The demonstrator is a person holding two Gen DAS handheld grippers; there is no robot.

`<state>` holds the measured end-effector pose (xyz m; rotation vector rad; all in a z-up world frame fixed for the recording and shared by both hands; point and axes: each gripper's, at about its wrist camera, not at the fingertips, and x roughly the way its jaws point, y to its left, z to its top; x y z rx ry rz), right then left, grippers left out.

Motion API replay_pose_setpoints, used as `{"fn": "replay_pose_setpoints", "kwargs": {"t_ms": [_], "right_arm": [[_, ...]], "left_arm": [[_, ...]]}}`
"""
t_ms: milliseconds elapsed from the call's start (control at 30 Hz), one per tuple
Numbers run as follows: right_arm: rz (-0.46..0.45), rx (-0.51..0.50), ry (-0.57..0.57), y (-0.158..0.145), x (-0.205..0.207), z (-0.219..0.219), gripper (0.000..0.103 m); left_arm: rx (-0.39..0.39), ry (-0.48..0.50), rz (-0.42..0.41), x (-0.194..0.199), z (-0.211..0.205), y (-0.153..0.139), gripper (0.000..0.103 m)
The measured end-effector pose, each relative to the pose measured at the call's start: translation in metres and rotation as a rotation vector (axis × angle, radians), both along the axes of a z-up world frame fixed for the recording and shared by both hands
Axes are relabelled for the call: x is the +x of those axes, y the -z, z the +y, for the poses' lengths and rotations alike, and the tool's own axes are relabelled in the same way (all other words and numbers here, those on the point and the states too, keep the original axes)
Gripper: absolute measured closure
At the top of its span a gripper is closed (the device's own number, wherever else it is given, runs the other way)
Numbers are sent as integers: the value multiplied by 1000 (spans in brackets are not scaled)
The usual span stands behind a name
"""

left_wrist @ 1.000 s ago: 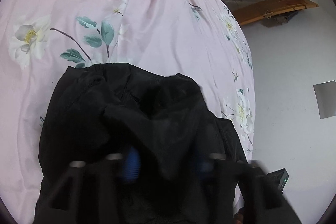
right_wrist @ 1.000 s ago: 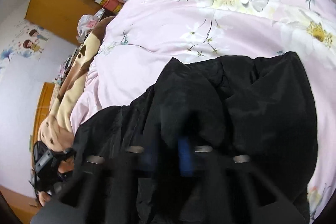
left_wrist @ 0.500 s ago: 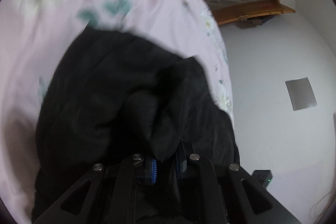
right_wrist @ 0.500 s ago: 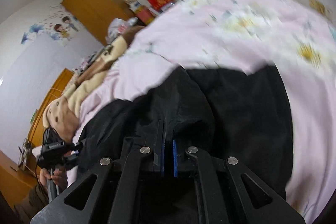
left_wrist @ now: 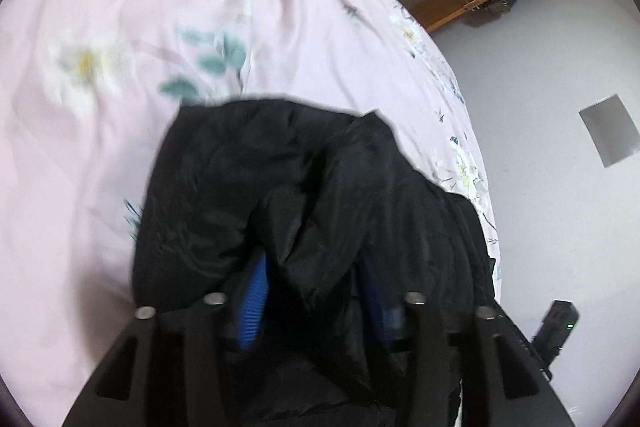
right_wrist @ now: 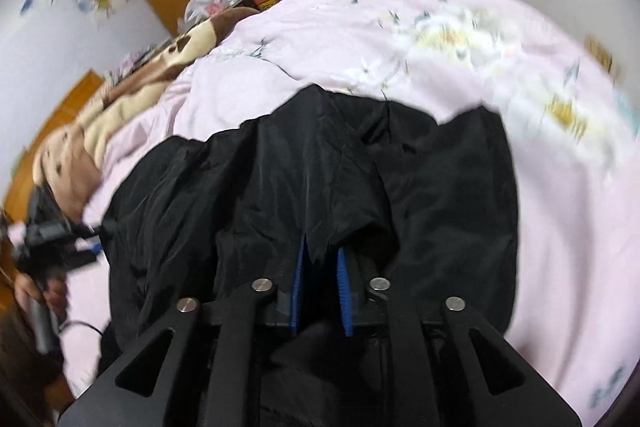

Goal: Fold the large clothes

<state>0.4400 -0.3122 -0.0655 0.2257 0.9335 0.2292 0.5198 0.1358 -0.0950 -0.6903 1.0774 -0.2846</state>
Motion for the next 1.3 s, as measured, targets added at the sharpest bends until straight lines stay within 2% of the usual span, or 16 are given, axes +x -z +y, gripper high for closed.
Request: {"fn": "replay_pose_setpoints", "kwargs": {"t_ms": [100, 167, 267, 367, 467, 533, 633, 700, 767, 833, 900, 967, 1033, 1100, 1200, 1300], "right_arm": [[-83, -70, 29, -30, -9, 4, 84], [-148, -104, 35, -48, -13, 9, 83], [-201, -117, -72, -59, -6, 34, 81], [-156, -131, -161, -44, 6, 59, 81], [-117, -141, -230, -20, 10, 77, 81], [-66, -202, -250, 4, 14, 81, 81], [-2, -192, -254, 30, 19, 73, 81], [-15, -158, -264, 34, 14, 66, 81], [-10, -145, -276, 38, 12, 64, 80], [-1, -176, -314, 43, 8, 66, 80], [-9, -205, -313, 35, 3, 65, 80], [-60, -194, -272, 21, -2, 60, 78], [-64, -336, -259, 27, -1, 67, 78], [-46, -386, -284, 44, 3, 72, 77], [-34, -395, -248, 60, 9, 77, 77], [-9, -405, -221, 61, 13, 81, 77]], "left_arm": [[73, -20, -78, -5, 5, -37, 34], [120, -23, -149, -7, 1, -63, 30], [173, 32, -186, -4, -20, -72, 26], [175, 81, -103, 2, -40, -49, 26], [232, 98, -59, 4, -52, -15, 27], [289, 98, -27, 3, -54, 3, 27], [228, 92, 23, 9, -44, 33, 27], [224, 93, 27, 10, -43, 38, 27], [260, 113, 21, 10, -46, 41, 27], [283, 129, 12, 10, -49, 42, 27], [282, 116, 9, 5, -48, 38, 27], [322, 131, -29, 1, -52, 35, 27], [323, 134, -37, -1, -51, 40, 27], [329, 127, -47, -1, -53, 44, 27], [374, 124, -61, 0, -60, 52, 26], [410, 123, -48, 3, -66, 53, 26]]}}
